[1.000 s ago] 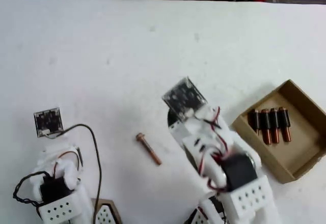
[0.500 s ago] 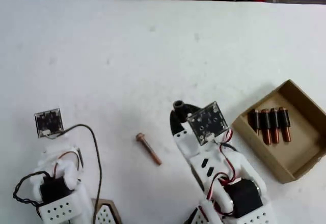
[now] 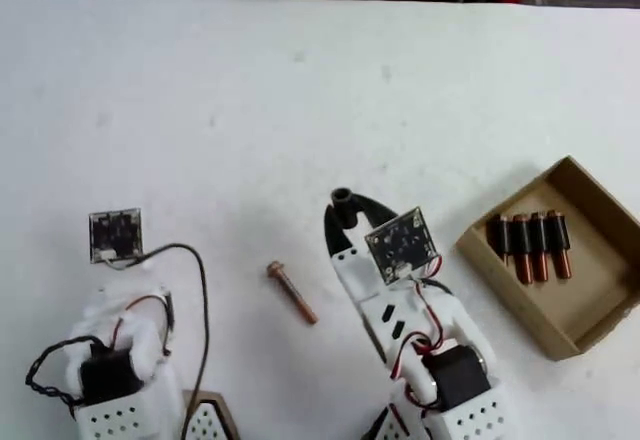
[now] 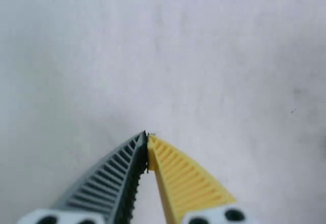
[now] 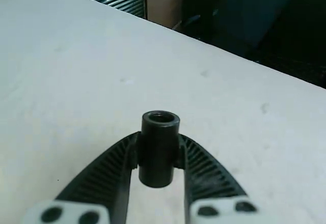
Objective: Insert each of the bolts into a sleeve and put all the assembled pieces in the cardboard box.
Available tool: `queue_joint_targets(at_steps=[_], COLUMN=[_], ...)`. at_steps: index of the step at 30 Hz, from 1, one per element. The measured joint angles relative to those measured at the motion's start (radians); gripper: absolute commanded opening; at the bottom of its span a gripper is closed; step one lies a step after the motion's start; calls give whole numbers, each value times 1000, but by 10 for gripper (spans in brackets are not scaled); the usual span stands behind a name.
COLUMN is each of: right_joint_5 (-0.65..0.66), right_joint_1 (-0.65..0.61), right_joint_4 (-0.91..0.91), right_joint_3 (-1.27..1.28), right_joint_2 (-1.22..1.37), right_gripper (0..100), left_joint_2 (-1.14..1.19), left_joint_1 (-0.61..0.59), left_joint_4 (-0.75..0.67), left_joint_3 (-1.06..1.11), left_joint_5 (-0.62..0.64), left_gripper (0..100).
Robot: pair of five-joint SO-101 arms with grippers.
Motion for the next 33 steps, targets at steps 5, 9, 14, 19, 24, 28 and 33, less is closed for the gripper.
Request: queue_joint_targets(at_steps=[5, 9, 14, 19, 24, 28, 33], right_joint_5=[-6, -83, -112, -114, -114, -114, -114], right_joint_1=[32, 80, 103, 98, 98, 100, 110], right_joint_4=[-115, -241, -334, -448, -569, -569, -569], right_joint_3=[57, 126, 163, 235, 279, 279, 279], right_joint_2=[0, 0, 0, 0, -2, -2, -2], right_gripper=[16, 16, 16, 16, 16, 16, 16], left_joint_2=[-3, -6, -11, -11, -11, -11, -8], left_joint_1=[0, 25, 107, 152, 215, 235, 235], left_joint_4=[0, 0, 0, 0, 3, 3, 3], left_joint_3=[-92, -147, -164, -166, -166, -166, -229], left_joint_5=[-6, -6, -5, 17, 26, 32, 32], left_gripper=[23, 23, 23, 23, 23, 23, 22])
